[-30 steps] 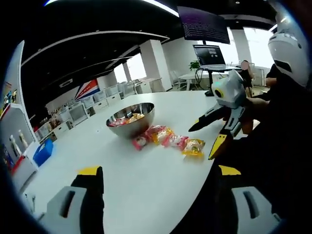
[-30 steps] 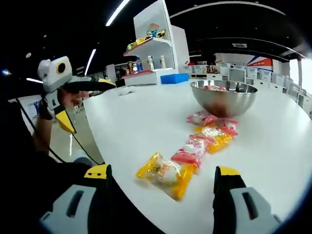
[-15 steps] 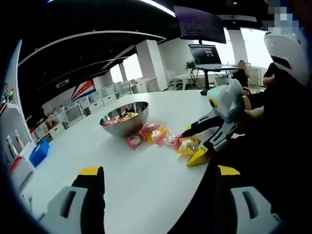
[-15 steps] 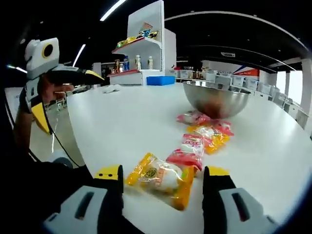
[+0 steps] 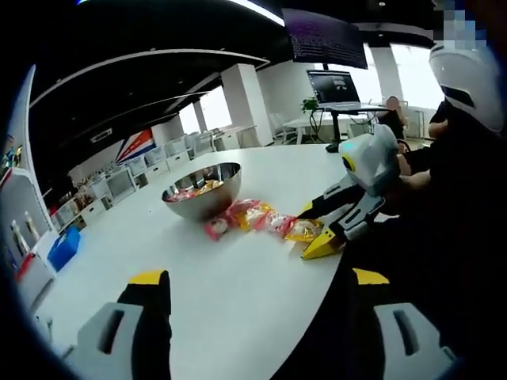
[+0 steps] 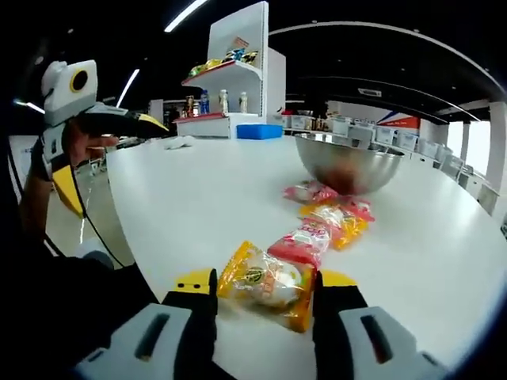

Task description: Pick up the marshmallows scattered on the table and place them into the bowl on the table

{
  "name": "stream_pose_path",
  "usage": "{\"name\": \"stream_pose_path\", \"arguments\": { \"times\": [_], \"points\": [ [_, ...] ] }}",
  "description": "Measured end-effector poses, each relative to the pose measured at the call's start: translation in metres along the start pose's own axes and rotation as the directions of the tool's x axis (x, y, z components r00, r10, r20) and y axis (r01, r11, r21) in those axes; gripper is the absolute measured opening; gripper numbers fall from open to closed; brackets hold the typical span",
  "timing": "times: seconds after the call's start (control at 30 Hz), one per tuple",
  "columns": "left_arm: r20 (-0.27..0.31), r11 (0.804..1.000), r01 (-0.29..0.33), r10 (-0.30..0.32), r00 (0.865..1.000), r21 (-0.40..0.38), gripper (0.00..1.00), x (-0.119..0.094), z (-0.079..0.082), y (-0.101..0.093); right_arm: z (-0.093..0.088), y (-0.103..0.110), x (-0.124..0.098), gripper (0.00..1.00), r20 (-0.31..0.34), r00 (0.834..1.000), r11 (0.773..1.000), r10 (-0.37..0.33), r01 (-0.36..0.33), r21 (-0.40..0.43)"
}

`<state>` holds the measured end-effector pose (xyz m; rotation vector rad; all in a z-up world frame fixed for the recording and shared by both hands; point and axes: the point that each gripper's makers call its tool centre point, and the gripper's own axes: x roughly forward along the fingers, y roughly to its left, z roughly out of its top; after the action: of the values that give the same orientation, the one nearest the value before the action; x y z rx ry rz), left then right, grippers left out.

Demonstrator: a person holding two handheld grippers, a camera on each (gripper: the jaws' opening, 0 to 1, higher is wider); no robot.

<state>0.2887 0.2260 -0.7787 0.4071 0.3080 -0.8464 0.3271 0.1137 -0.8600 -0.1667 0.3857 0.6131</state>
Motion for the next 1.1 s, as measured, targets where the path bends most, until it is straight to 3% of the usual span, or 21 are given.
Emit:
{"name": "stream_pose_path", "arguments": {
  "times": [0.37,0.4,0.43,1.1],
  "points": [
    [-0.003,1.0,-0.002,0.002,1.0,0.008,0.9,0.0015,0.0007,-0.0015,-0.0005,-0.0035,-0.0035,0.37,0.011,1.0,1.0,-0.007,0.007,-0.014],
    [-0.004,1.0,-0.003,0.003,1.0,0.008,0.9,0.0017,0.0004,-0.0013,-0.0003,-0.0039,-0.0033,0.35,0.012,1.0,1.0,-0.007,0.007,-0.014],
    [-0.006,1.0,-0.004,0.004,1.0,0.008,0.89,0.002,0.0,-0.0012,0.0008,-0.0043,-0.0046,0.26,0.018,1.0,1.0,-0.01,0.01,-0.021],
    [-0.013,1.0,-0.002,0.002,1.0,0.018,0.89,0.0051,-0.0012,-0.0012,0.0024,-0.002,-0.005,0.16,0.026,1.0,0.992,0.013,-0.009,-0.122]
  ]
}}
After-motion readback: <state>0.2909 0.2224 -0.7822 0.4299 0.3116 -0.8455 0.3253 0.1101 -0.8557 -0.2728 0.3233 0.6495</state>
